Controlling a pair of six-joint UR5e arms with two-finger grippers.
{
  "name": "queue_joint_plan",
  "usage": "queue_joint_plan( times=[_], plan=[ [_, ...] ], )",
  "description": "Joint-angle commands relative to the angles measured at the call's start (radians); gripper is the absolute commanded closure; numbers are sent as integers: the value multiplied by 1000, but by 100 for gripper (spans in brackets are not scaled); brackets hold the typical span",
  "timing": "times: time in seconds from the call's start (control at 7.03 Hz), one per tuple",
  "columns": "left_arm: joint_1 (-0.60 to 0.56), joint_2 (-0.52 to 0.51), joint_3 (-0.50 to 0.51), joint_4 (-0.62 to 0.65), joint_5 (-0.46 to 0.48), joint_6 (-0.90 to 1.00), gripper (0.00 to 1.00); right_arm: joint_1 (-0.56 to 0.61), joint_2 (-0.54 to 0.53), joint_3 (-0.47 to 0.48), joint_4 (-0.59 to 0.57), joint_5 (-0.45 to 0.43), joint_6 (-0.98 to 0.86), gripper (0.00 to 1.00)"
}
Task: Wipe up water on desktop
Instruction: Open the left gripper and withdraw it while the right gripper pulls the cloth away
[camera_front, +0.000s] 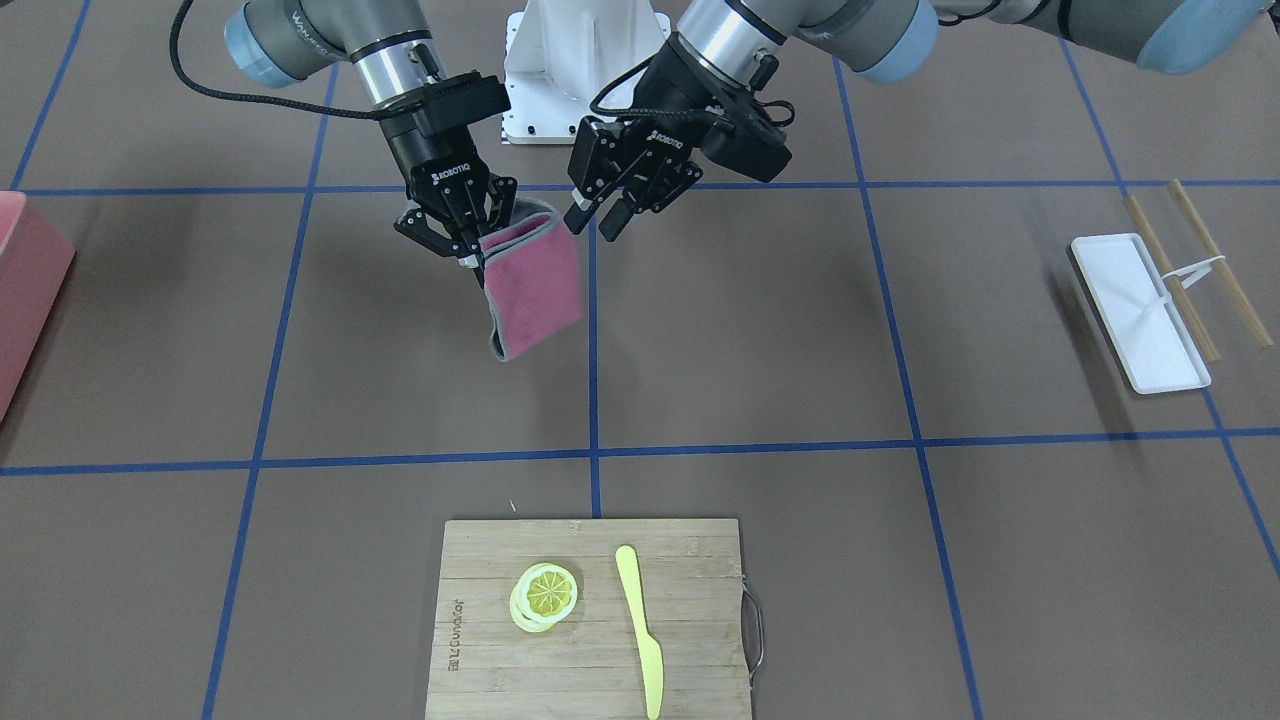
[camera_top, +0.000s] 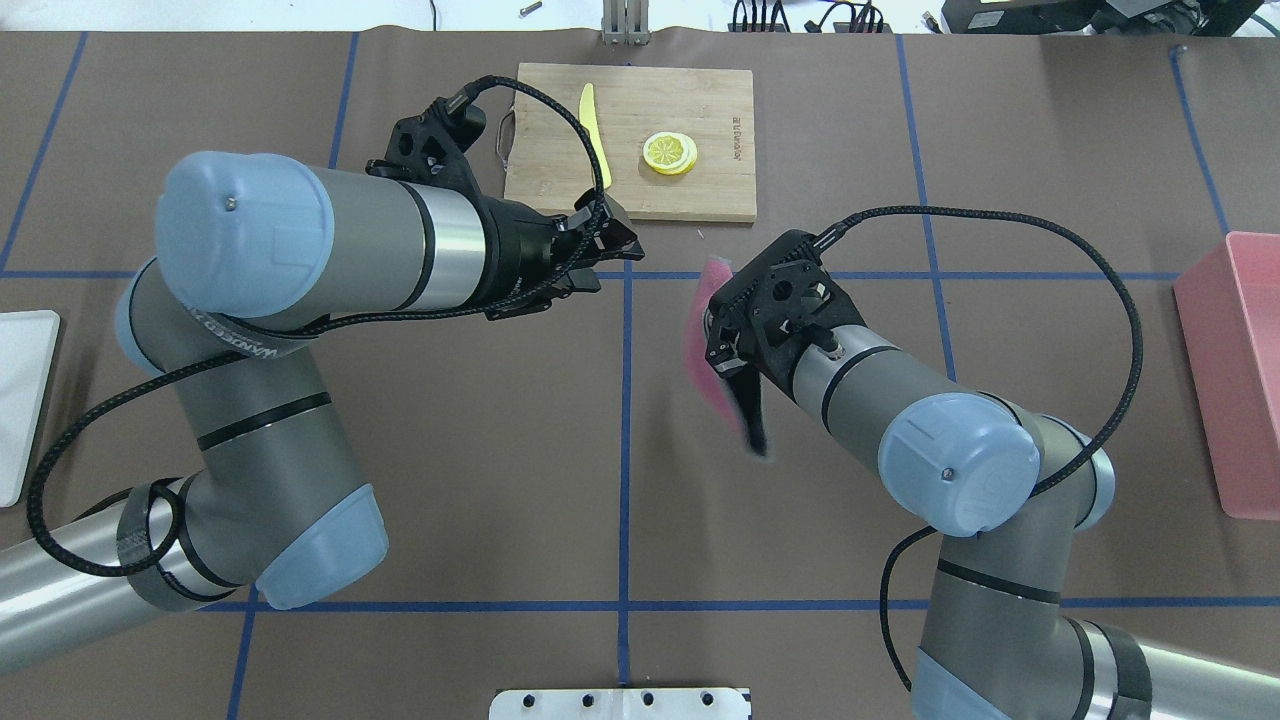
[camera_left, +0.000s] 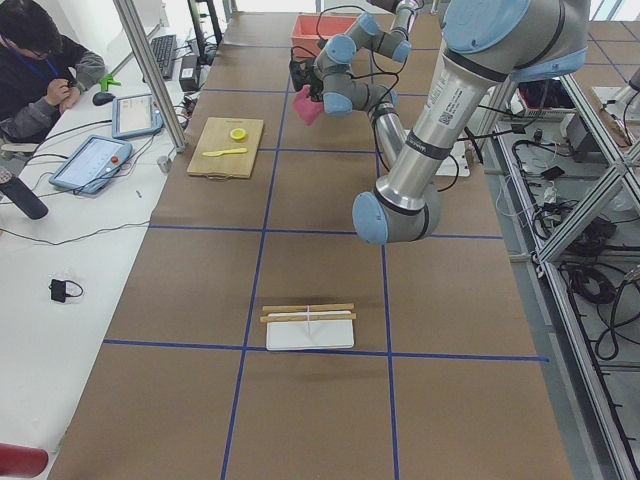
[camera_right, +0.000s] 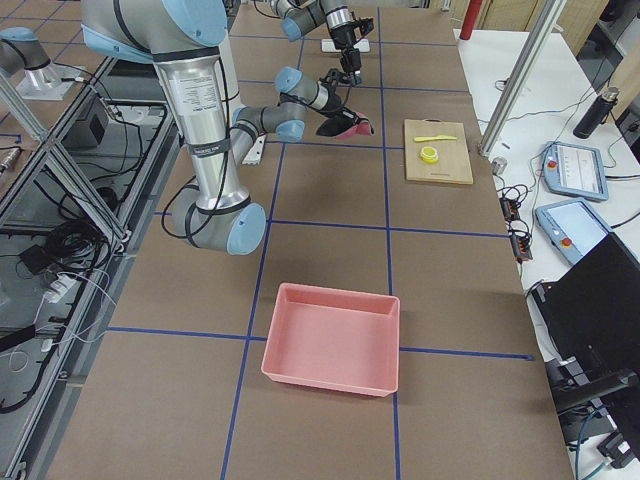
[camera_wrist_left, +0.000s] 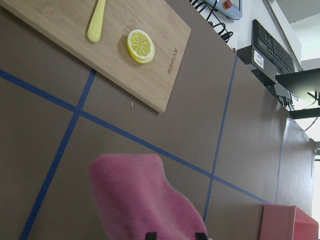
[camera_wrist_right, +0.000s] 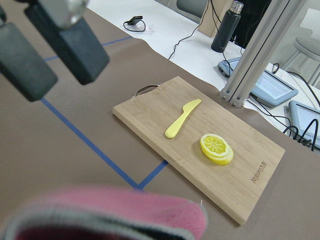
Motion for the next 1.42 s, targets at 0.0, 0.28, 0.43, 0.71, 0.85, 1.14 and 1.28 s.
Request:
queue_joint_plan(
  times=[0.0, 0.28, 0.43, 0.71, 0.85, 1.14, 1.28],
  plan=[
    [-16, 46, -22, 2, 2, 85, 2, 33, 4, 15, 0, 7, 3, 100],
    [-65, 146, -51, 2, -28, 218, 2, 74, -1, 20, -1, 10, 12, 100],
    [-126, 211, -50, 12, -81, 341, 2, 105, -15, 18, -4, 29, 16, 100],
    [-273, 334, -47, 78, -187, 703, 2, 201, -21, 20, -56, 140, 16, 100],
    [-353, 372, -50, 156, -217, 913, 2, 234, -41, 20, -66, 170, 16, 100],
    [-524, 481, -41, 257, -222, 1361, 2, 294, -117, 21, -75, 255, 16, 100],
    [-629, 519, -12, 303, -260, 1549, 2, 335, -165, 24, -101, 327, 15, 100]
  ],
)
